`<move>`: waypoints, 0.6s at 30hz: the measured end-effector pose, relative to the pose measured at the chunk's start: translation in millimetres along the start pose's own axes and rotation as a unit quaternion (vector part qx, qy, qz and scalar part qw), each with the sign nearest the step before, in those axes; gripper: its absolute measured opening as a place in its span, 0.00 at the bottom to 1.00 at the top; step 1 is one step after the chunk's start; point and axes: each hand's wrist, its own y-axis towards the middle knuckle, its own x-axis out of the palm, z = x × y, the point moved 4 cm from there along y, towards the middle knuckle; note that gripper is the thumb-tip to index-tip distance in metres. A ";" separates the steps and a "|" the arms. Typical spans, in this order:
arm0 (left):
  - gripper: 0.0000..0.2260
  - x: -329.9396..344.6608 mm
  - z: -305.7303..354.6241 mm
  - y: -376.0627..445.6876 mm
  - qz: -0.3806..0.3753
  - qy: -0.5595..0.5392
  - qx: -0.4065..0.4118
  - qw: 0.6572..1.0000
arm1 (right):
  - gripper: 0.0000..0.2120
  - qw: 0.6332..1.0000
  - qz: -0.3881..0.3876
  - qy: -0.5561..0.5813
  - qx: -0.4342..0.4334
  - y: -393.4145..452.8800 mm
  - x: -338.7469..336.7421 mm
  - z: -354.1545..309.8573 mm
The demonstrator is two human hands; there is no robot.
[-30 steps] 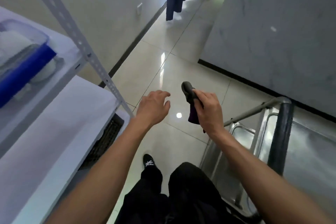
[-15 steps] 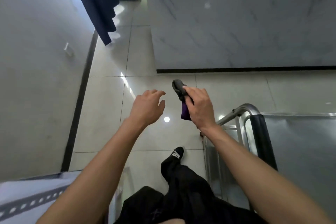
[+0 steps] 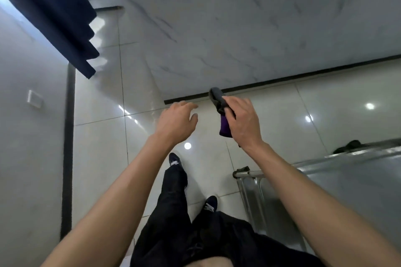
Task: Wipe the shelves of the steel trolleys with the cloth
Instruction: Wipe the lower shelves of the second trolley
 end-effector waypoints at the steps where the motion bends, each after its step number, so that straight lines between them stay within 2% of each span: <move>1: 0.18 -2.3 -0.8 18.5 -0.007 0.000 0.008 1.000 | 0.15 1.000 0.002 -0.007 0.008 11.2 1.0 5.9; 9: 0.18 -20.6 18.5 155.2 -0.045 -0.012 0.115 0.992 | 0.15 0.992 0.051 -0.062 0.102 83.5 -8.0 47.0; 18: 0.18 19.3 111.0 262.5 -0.128 0.008 0.246 0.961 | 0.15 0.959 0.101 -0.069 0.256 104.1 -38.9 130.0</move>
